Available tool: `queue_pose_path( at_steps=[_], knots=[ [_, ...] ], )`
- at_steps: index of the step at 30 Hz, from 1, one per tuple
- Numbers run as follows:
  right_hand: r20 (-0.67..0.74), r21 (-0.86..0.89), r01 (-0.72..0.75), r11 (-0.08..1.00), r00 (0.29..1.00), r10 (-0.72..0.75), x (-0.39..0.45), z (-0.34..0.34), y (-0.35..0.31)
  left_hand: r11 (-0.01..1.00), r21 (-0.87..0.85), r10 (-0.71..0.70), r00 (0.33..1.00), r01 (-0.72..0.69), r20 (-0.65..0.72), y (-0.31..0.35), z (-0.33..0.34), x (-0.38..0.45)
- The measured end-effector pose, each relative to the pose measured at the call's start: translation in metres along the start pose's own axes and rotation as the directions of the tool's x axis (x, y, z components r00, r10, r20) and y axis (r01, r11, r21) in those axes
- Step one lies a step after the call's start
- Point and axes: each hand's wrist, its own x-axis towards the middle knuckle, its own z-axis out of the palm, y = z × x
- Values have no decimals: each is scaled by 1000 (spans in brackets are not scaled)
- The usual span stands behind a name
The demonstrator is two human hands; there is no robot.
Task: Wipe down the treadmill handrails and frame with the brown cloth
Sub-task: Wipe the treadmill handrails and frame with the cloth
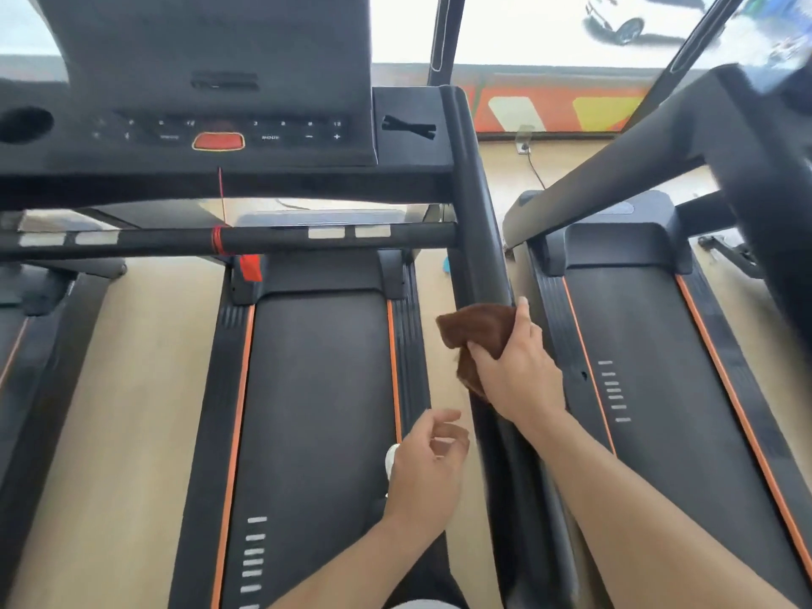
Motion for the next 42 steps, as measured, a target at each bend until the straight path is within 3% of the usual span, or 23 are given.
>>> queue_pose_path(
  at_steps=[8, 13, 18, 20, 23, 26, 28, 33, 36, 39, 42],
  knots=[
    [4, 57, 13, 998, 1000, -13, 163, -9, -76, 997, 51, -55, 996, 59, -72, 52, -23, 65],
    [-30, 126, 5, 992, 1000, -1, 196, -12, -91, 991, 127, -29, 993, 43, -110, 98, -26, 104],
    [-123, 330, 80, 941, 992, -41, 194, -14, -88, 998, 60, -14, 988, 23, -151, 143, -28, 140],
    [-116, 580, 91, 810, 993, -29, 183, -19, -86, 994, -96, -60, 987, 46, -149, 158, -32, 149],
    [-31, 911, 1, 413, 997, 65, 163, -32, -89, 958, -276, -91, 994, 71, -60, 171, -44, 158],
    [216, 968, -237, 86, 955, 202, 136, -40, -101, 947, -316, -9, 989, 57, 150, 178, -56, 161],
    [270, 959, -282, 22, 935, 232, 115, -41, -113, 943, -333, 70, 960, 25, 272, 181, -59, 157],
    [200, 958, -236, 161, 957, 209, 62, -24, -156, 843, -536, 167, 968, -42, 187, 178, -93, 145],
    [85, 923, -117, 367, 991, 101, 49, 3, -184, 782, -624, 181, 957, -1, 225, 178, -145, 158],
    [82, 810, -70, 582, 997, 5, 51, 22, -202, 800, -592, 210, 970, -100, 120, 178, -200, 175],
    [152, 776, -78, 626, 986, -66, 52, 39, -213, 850, -508, 193, 980, -138, 57, 168, -243, 186]
  ],
)
